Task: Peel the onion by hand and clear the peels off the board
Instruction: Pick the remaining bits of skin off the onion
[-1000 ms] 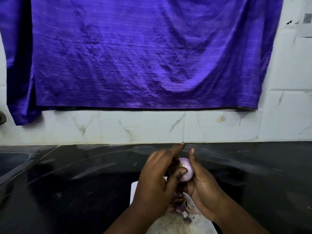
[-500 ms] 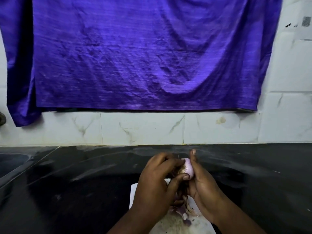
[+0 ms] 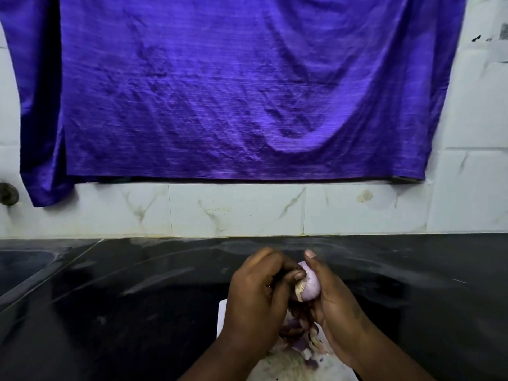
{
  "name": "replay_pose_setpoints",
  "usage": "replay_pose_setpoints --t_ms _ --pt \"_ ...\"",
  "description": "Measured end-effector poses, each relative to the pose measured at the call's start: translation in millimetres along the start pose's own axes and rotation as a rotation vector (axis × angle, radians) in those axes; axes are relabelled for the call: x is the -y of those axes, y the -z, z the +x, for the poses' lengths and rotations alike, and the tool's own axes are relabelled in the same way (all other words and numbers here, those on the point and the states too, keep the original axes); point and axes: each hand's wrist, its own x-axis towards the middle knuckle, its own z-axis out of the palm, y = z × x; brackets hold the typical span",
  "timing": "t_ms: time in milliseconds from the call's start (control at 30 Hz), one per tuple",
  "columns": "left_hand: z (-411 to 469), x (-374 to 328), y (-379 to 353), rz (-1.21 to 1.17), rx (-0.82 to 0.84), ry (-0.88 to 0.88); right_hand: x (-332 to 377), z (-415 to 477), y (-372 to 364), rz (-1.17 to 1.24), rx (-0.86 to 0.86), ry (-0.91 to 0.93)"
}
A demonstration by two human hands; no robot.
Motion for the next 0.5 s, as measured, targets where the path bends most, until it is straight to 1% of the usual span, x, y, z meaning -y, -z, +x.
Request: replay_pose_setpoints --t_ms 100,200,400,500 --pt "1 -2 0 -0.039 -0.010 0.045 -2 -1 3 0.066 0.001 0.011" --pt "1 -4 -3 -0.025 -0.020 0.075 -8 3 -1 0.081 -0.077 0.051" --pt "-5 3 -2 -0.084 0.054 0.198 -9 6 10 -0.075 -0.176 0.176" --pt "-5 4 -3 -0.166 0.062 0.249 -10 7 12 -0.109 -0.165 0.215"
